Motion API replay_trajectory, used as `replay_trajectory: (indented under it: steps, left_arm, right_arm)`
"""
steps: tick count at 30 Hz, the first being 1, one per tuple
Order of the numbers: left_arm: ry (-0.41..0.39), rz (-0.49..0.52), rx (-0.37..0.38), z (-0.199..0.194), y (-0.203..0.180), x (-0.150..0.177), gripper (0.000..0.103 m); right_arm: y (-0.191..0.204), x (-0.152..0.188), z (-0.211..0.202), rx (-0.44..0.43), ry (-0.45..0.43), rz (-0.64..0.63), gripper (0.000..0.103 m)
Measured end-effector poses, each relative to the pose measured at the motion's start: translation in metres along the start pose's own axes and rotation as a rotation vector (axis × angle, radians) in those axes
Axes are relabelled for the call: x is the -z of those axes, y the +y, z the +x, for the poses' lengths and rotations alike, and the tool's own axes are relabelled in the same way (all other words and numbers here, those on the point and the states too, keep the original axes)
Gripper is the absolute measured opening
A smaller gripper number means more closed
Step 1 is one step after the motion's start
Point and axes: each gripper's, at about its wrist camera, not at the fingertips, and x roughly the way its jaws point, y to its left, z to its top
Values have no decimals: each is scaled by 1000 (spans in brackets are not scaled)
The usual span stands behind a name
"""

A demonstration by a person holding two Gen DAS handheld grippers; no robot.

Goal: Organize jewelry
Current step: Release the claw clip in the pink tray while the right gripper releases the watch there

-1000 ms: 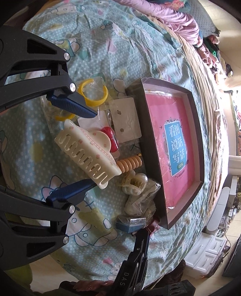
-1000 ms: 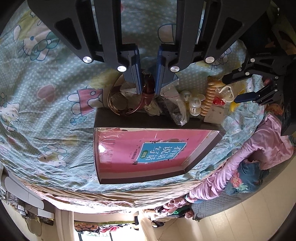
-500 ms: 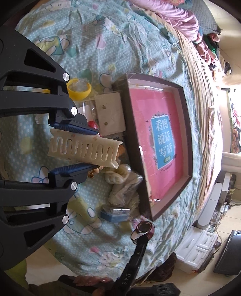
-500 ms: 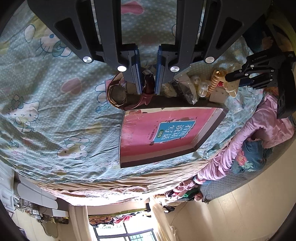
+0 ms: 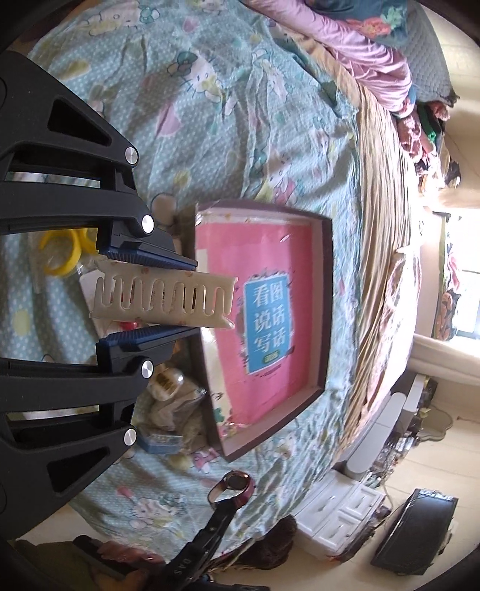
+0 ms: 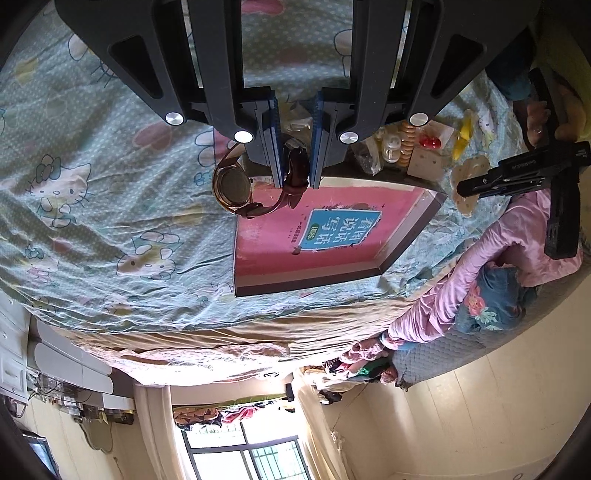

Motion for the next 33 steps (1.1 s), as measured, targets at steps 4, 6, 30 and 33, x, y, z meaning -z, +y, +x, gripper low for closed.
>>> replay_trajectory:
  steps: [4, 6, 30, 33]
  left_arm:
    - [-24, -43, -15, -4, 17, -12, 21]
    - [-33, -62, -23, -4, 25, -17, 21]
    - [42, -67, -75, 69, 27, -42, 21]
    - [54, -57, -76, 78, 24, -42, 21]
  right_arm:
    - [9, -9, 3, -19, -10, -23, 13]
    - [14, -13, 5, -26, -15, -37, 13]
    - [33, -31, 89, 97, 34, -174, 13]
    - [28, -28, 97, 129, 46, -184, 13]
